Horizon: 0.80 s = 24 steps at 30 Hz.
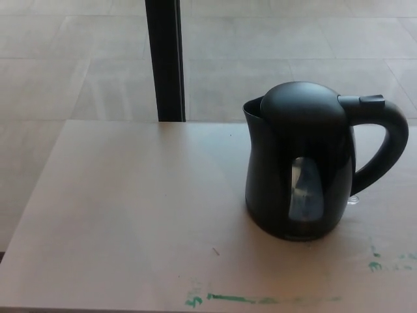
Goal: The robot uses its right hand to push down on the lid of a kettle kept in the middle of the desk to close it
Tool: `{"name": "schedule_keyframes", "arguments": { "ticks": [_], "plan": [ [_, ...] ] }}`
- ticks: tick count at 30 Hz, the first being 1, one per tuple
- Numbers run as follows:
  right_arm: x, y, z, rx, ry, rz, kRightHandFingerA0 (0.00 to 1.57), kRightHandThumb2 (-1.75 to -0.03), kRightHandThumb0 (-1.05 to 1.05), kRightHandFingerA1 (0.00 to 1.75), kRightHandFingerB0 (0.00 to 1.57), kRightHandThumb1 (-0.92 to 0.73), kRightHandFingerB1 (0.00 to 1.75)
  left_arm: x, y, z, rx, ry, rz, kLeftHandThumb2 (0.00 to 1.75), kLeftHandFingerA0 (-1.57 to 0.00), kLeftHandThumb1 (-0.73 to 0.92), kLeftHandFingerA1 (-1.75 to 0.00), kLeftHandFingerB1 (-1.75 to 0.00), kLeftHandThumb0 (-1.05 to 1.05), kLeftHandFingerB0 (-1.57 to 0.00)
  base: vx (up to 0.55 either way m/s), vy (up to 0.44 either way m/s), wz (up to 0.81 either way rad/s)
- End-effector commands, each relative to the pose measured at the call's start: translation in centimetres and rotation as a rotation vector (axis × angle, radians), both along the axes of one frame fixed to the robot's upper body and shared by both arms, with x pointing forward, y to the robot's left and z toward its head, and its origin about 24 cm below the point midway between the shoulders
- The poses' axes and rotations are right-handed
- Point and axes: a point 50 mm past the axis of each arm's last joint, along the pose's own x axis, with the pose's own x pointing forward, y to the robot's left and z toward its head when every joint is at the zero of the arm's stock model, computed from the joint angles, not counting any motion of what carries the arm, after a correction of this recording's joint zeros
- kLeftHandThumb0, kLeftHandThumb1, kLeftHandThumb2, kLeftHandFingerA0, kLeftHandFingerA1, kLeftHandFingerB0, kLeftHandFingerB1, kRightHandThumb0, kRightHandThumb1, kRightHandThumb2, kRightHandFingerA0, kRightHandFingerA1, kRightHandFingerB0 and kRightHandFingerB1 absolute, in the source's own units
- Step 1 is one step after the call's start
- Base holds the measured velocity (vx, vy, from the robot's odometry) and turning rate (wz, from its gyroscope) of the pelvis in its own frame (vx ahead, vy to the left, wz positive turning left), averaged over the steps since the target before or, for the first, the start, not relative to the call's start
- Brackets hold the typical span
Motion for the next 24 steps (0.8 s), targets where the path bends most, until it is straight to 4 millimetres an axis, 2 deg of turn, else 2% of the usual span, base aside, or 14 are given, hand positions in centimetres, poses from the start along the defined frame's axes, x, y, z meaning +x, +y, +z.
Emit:
{"name": "schedule_keyframes", "arguments": {
  "ticks": [1,2,4,5,6,7,8,9,10,11,13,21,22,24],
  "plan": [
    [-11.1,0.3,-8.6,0.292,-0.152,-0.416,0.38,-0.64,-0.80,0.47,0.21,-0.80,0.42,-0.4,0.4,0.3,0.001,-0.018,0.030,0.60,-0.53,0.64,-0.52,-0.35,-0.63,-0.35,0.00,0.000,0.00],
    [-11.7,0.6,-9.6,0.328,-0.168,-0.472,0.42,-0.62,-0.79,0.46,0.27,-0.75,0.40,-0.4,0.4,0.3,0.001,-0.022,0.031,0.87,-0.54,0.53,-0.63,-0.49,-0.69,-0.32,0.00,0.000,0.00],
    [-12.0,1.1,-10.5,0.357,-0.166,-0.500,0.38,-0.64,-0.80,0.48,0.24,-0.78,0.40,-0.4,0.4,0.4,0.002,-0.026,0.028,0.88,-0.51,0.53,-0.63,-0.49,-0.68,-0.30,0.00,0.000,0.00],
    [-12.6,1.8,-11.8,0.391,-0.138,-0.506,0.39,-1.03,-0.81,0.62,0.20,-0.62,0.51,-0.3,0.4,0.4,-0.003,-0.032,0.046,0.87,-0.54,0.51,-0.64,-0.49,-0.67,-0.33,0.00,0.000,0.00],
    [-12.8,2.0,-12.1,0.398,-0.133,-0.506,0.39,-1.03,-0.81,0.62,0.20,-0.62,0.51,-0.2,0.4,0.3,-0.005,-0.035,0.056,0.87,-0.54,0.51,-0.64,-0.49,-0.67,-0.33,0.00,0.000,0.00],
    [-12.8,2.4,-12.6,0.410,-0.126,-0.516,0.43,-0.63,-0.81,0.52,0.25,-0.78,0.40,0.0,0.5,0.4,0.012,-0.020,0.028,0.88,-0.53,0.53,-0.61,-0.48,-0.71,-0.31,0.00,0.000,0.00],
    [-12.9,2.7,-13.1,0.432,-0.127,-0.518,0.43,-0.62,-0.82,0.52,0.26,-0.75,0.42,0.2,0.6,0.5,0.014,-0.024,0.023,0.60,-0.58,0.64,-0.59,-0.37,-0.64,-0.40,0.00,0.000,0.00],
    [-13.1,3.1,-13.6,0.455,-0.112,-0.512,0.42,-1.01,-0.88,0.62,0.21,-0.60,0.51,0.3,0.6,0.6,0.016,-0.027,0.014,0.91,-0.53,0.52,-0.66,-0.49,-0.66,-0.30,0.00,0.000,0.00],
    [-13.1,3.2,-13.7,0.461,-0.107,-0.509,0.42,-1.01,-0.88,0.62,0.21,-0.60,0.51,0.4,0.7,0.7,0.017,-0.029,0.010,0.91,-0.53,0.52,-0.66,-0.49,-0.66,-0.30,0.00,0.000,0.00],
    [-13.2,3.7,-14.6,0.486,-0.091,-0.535,0.48,-0.62,-0.81,0.51,0.29,-0.73,0.42,0.3,0.7,0.6,0.015,-0.039,0.031,0.87,-0.53,0.53,-0.65,-0.47,-0.71,-0.29,0.00,0.000,0.00],
    [-12.9,4.0,-14.9,0.507,-0.093,-0.527,0.45,-0.62,-0.81,0.51,0.26,-0.74,0.43,0.5,0.7,0.7,0.010,-0.048,0.030,0.59,-0.57,0.63,-0.60,-0.38,-0.66,-0.42,0.00,0.000,0.00],
    [-13.6,4.8,-16.5,0.637,-0.134,-0.611,0.40,-0.63,-0.86,0.60,0.22,-0.77,0.52,0.4,0.8,0.8,0.014,-0.041,0.012,0.60,-0.52,0.64,-0.54,-0.35,-0.65,-0.34,0.00,0.000,0.00],
    [-13.5,4.8,-16.7,0.652,-0.130,-0.635,0.42,-0.63,-0.88,0.58,0.23,-0.76,0.53,0.5,0.8,0.8,0.024,-0.036,0.002,0.91,-0.57,0.53,-0.67,-0.50,-0.70,-0.32,0.00,0.000,0.00],
    [-13.4,5.0,-17.2,0.674,-0.121,-0.649,0.40,-0.62,-0.87,0.57,0.23,-0.76,0.54,0.4,0.8,0.8,0.022,-0.034,0.008,0.90,-0.57,0.52,-0.66,-0.49,-0.72,-0.31,0.00,0.000,0.00]
  ]
}}
